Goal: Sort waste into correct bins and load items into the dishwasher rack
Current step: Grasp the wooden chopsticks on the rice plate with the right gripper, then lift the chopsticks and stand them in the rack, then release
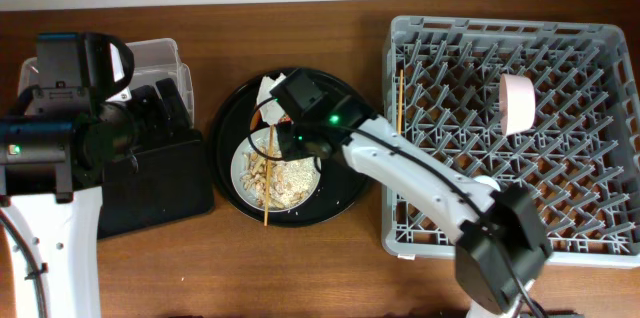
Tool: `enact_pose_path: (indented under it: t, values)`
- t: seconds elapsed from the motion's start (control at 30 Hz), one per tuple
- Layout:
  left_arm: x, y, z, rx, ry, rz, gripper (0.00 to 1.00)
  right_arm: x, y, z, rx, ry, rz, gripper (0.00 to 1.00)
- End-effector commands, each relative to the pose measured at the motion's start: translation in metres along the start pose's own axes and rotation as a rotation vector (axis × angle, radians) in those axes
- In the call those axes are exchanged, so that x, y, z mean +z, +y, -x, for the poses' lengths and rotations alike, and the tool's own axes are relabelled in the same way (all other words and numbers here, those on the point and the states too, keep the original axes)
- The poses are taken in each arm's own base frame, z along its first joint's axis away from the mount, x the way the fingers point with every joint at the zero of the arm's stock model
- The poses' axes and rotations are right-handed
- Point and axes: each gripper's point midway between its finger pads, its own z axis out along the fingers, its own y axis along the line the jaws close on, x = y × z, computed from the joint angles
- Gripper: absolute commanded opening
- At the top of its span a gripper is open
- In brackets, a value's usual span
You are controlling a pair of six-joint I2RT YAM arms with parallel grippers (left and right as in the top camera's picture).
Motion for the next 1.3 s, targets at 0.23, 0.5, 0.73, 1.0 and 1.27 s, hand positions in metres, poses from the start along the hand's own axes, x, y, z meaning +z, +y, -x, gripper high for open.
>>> enact_pose_path:
  t: [0.23,0.5,0.73,1.0,1.27]
  values:
    - [-0.002,0.000,0.003,-0.014,-0.010,-0.001,0.99,0.081,0.032,-0.041,0.026,0.131,0.051,0.31]
    - [-0.002,0.000,0.003,-0.014,-0.010,-0.001,0.99,0.071,0.027,-0.035,0.032,0.125,0.047,0.04]
    - [-0.002,0.000,0.003,-0.014,-0.010,-0.001,0.99,-0.042,-0.023,0.016,0.082,-0.082,-0.090,0.04]
    - [-0.002,0.000,0.003,-0.014,-0.010,-0.001,0.99,-0.083,-0.217,0.021,0.336,-0.018,-0.368,0.04]
    - [-0.002,0.000,0.003,-0.014,-0.010,-0.001,0.99,-0.063,-0.240,0.013,0.297,0.065,-0.359,0.32]
